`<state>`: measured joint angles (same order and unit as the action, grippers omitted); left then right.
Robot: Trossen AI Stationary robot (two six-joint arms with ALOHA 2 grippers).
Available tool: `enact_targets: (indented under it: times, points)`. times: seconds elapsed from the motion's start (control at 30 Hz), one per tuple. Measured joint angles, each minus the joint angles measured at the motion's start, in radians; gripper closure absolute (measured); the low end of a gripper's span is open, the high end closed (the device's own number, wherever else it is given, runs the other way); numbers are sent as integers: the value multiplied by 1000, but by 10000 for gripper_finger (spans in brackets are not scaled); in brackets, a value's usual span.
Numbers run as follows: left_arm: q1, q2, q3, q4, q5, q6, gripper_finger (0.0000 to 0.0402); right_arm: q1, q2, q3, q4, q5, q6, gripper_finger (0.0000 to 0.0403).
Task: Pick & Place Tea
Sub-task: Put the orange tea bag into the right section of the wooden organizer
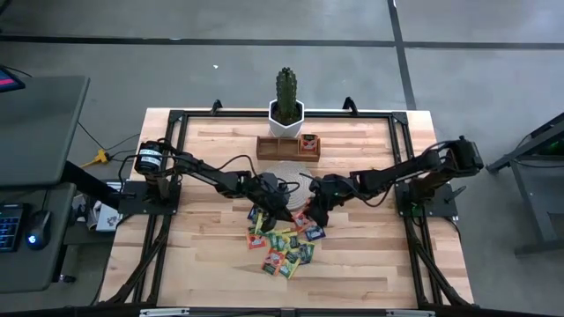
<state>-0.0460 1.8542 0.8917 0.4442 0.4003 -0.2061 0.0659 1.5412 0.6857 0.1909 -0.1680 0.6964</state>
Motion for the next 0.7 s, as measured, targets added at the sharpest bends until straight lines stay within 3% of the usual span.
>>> enact_targets:
  times: [0.27,0.7]
  points:
    - [0,0,0,17,-67,46,401,-76,-111,0,-53,-60,-26,223]
    - [0,-54,3,307,-249,257,401,-213,-552,0,-416,-104,-86,221]
